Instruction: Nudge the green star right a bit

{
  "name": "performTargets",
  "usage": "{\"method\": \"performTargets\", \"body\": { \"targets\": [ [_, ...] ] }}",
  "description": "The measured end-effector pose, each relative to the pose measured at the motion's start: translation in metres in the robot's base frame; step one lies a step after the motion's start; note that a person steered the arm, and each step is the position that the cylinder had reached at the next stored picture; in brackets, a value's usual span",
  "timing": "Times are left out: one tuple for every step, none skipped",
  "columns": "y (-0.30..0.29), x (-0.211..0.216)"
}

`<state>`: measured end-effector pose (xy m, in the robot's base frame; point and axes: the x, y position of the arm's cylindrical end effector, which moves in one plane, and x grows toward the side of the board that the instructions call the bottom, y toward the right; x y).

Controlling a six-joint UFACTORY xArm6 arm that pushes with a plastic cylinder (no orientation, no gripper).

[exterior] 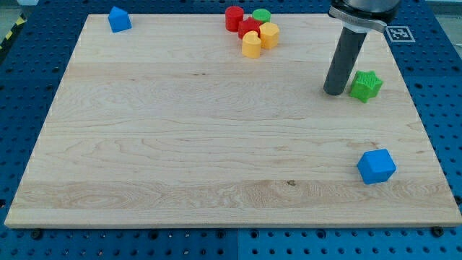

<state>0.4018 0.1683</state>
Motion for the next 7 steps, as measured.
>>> {"method": "performTargets", "body": {
  "targets": [
    [0.001, 0.0],
    [0.001, 0.0],
    [0.009, 0.0],
    [0.023, 0.0],
    [0.031, 0.0],
    [0.03, 0.0],
    [-0.008, -0.002]
  ]
}}
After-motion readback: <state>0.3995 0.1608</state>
